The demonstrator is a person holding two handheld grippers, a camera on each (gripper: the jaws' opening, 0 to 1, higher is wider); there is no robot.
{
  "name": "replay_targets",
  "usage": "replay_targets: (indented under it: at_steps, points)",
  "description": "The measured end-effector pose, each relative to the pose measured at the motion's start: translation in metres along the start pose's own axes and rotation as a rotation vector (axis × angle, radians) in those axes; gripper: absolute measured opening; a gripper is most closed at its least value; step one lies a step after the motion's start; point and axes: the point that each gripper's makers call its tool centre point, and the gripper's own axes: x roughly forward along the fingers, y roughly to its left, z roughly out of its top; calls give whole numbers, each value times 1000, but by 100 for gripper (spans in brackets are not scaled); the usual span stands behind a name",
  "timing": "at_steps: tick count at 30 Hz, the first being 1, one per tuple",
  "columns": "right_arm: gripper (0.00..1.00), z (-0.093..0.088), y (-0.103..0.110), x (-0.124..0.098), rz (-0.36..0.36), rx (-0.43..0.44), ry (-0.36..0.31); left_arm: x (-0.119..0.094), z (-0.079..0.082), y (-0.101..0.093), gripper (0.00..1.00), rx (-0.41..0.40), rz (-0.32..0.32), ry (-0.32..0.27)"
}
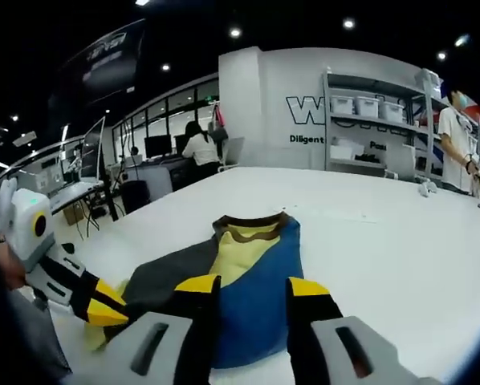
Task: Fold the garment on the visible template until the final outline fits inside the template.
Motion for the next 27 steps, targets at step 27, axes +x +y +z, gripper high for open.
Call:
replay_targets:
  at_steps: [27]
  points:
    - [25,-20,9,-4,18,36,54,-49,53,26,0,-103,68,-120]
